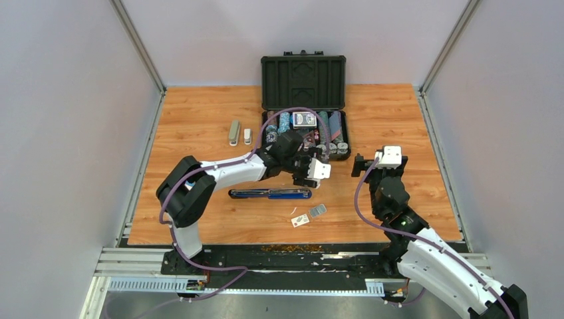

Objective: Load the staples into the stapler

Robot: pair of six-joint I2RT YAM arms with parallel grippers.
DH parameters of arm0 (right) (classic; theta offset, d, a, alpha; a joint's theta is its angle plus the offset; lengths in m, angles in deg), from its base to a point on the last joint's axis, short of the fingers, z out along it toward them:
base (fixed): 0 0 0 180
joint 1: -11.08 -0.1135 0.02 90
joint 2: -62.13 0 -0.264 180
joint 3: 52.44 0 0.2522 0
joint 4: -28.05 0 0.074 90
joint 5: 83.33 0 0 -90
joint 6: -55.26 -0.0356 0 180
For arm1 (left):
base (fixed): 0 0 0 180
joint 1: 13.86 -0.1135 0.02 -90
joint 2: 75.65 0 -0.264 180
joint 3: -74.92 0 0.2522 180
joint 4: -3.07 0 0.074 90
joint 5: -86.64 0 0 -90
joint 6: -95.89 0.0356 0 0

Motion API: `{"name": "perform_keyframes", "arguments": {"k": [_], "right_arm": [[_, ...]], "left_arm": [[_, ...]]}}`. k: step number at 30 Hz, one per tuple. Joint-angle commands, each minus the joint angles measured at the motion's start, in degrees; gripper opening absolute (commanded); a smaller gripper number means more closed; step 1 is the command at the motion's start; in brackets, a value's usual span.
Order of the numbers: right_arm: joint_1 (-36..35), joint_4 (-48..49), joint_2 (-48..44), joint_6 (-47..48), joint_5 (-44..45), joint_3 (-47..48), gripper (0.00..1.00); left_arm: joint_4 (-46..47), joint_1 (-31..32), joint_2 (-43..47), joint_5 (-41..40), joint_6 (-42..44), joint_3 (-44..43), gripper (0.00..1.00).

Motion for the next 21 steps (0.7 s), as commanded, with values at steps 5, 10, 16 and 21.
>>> {"name": "perform_keyframes", "arguments": {"k": [5, 10, 16, 21], "right_arm": [[0.08, 3.5, 0.3, -0.21, 1.87, -0.39, 0.88], [0.08, 3.36, 1.1, -0.18, 1.83, -0.17, 0.88], [0.08, 3.09, 0.88, -0.1, 1.92, -0.12, 0.88], [0.04, 3.05, 1.07, -0.01, 1.88, -0.12, 0.88]], "left_arm": [[-6.64, 0.52, -6.32, 4.83, 2.6, -6.29, 0.75], [-7.28, 1.21, -8.45, 4.07, 3.17, -7.07, 0.7], [-8.36, 1.16, -9.81, 4.11, 2.8, -8.88, 0.59], [-10.51, 1.16, -10.04, 3.82, 3.44, -9.62, 0.5]]}}
